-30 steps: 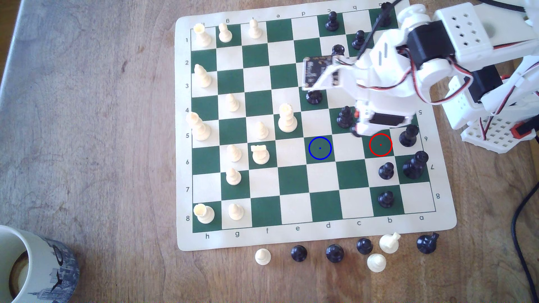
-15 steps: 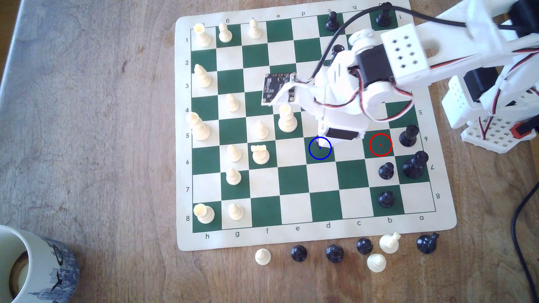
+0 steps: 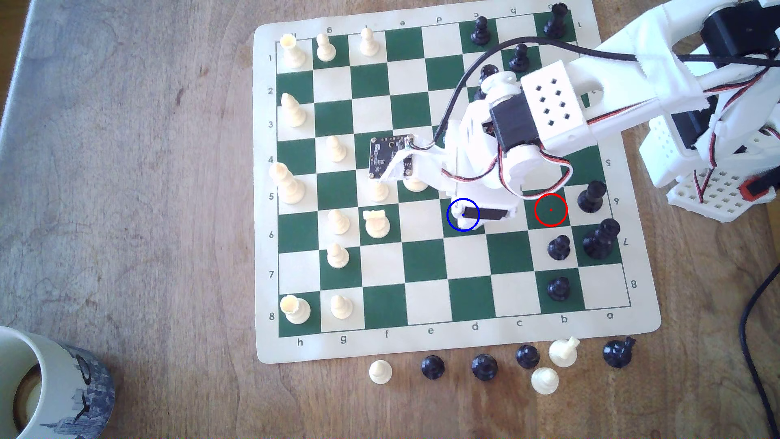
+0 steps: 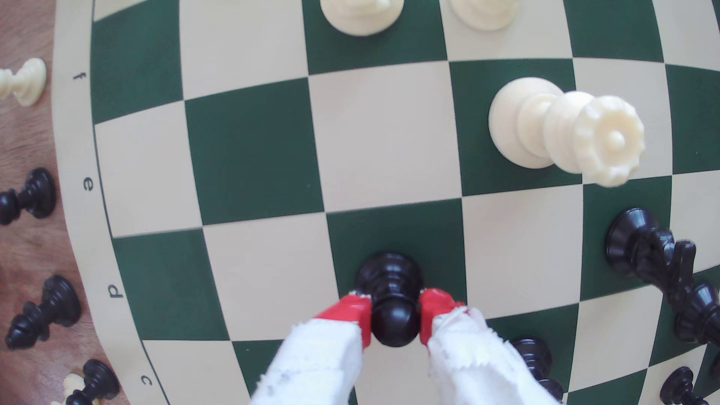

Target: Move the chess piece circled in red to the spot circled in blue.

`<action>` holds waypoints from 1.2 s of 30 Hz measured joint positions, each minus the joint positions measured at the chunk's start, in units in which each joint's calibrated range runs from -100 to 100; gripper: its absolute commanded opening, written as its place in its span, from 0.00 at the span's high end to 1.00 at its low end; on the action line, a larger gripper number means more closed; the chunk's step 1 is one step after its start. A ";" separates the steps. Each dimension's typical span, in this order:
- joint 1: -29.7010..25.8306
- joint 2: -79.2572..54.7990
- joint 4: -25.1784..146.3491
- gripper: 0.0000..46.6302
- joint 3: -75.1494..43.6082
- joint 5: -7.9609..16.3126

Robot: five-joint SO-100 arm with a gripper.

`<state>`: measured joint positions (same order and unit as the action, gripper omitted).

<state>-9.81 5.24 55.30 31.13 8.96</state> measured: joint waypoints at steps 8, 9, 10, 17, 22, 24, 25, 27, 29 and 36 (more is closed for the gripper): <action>0.00 -0.92 -0.72 0.71 -0.63 0.00; 0.00 -0.92 -0.72 0.63 -0.63 0.00; 0.00 -0.92 -0.88 0.59 -0.63 0.20; 0.15 5.36 -6.06 0.58 4.25 1.17; 2.06 16.67 -12.51 0.58 11.48 1.17; 4.35 26.64 -23.43 0.58 22.50 1.17; 5.16 30.16 -27.65 0.58 26.21 1.37; 6.86 40.72 -43.11 0.58 39.40 1.47; 7.67 44.99 -52.43 0.58 45.73 1.32; 9.73 56.98 -80.96 0.58 60.37 -0.63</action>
<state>-0.07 62.21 -25.66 91.50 8.33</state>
